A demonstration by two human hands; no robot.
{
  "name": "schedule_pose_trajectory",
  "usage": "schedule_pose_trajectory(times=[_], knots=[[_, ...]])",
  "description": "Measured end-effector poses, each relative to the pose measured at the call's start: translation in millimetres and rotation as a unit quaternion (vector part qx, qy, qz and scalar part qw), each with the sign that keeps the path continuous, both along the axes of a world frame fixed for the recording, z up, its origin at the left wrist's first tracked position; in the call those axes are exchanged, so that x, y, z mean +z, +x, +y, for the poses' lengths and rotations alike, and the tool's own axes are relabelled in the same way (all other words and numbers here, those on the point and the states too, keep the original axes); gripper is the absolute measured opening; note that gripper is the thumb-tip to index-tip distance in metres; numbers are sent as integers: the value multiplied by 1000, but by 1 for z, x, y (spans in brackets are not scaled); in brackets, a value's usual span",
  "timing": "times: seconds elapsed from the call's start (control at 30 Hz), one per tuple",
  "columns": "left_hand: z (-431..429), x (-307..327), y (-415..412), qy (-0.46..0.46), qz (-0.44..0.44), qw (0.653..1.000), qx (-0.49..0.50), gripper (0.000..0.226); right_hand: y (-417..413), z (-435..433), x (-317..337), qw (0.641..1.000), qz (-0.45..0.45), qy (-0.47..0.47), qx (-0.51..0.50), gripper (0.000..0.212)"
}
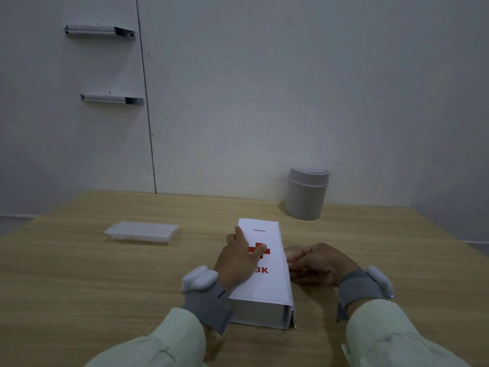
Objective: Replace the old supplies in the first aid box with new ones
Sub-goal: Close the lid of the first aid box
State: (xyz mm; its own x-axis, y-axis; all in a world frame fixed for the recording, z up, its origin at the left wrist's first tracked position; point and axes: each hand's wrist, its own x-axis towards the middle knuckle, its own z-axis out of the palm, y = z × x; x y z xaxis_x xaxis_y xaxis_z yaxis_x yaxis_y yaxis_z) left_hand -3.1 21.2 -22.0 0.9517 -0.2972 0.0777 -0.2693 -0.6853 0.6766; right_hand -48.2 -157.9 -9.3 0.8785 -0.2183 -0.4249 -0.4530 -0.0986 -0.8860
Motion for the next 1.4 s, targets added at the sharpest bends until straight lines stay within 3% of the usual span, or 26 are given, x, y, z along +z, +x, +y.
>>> schedule_pose_trajectory(times=[0.17, 1.4], knots=[[0, -1, 1, -10, -4, 1000, 5, 79, -1, -7, -11, 998, -14, 59, 5, 12], [-2, -8, 2, -21, -11, 999, 49, 80, 1, -5, -12, 999, -23, 16, 37, 7]])
